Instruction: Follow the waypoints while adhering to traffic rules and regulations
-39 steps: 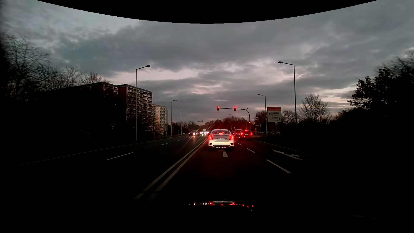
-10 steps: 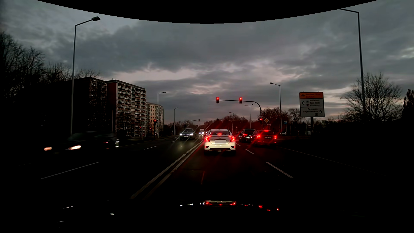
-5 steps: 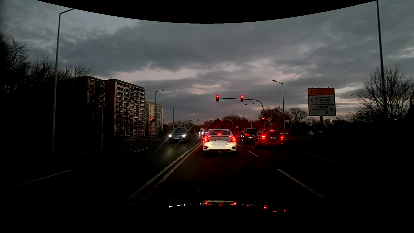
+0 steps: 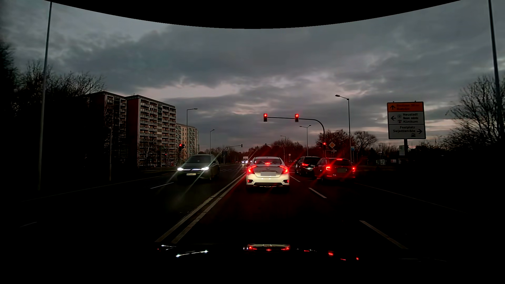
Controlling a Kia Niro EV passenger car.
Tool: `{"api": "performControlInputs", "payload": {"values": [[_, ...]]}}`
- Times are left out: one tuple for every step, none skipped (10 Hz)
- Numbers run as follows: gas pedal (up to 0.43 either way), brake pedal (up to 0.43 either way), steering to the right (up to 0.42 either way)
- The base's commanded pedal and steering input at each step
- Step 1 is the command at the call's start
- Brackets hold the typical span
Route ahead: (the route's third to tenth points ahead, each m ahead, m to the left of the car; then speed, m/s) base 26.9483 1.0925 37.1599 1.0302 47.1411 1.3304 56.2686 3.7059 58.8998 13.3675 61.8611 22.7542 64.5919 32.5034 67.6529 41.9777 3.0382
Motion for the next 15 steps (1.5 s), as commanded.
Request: {"api": "performControlInputs", "payload": {"values": [[0.0, 0.116, -0.001], [0.0, 0.116, -0.001], [0.0, 0.122, -0.001], [0.0, 0.128, -0.002], [0.0, 0.128, -0.003], [0.0, 0.128, -0.005], [0.0, 0.128, -0.005], [0.0, 0.128, -0.005], [0.0, 0.134, -0.005], [0.0, 0.134, -0.005], [0.0, 0.134, -0.005], [0.0, 0.134, -0.005], [0.0, 0.134, -0.005], [0.0, 0.134, -0.005], [0.0, 0.134, -0.005]]}}
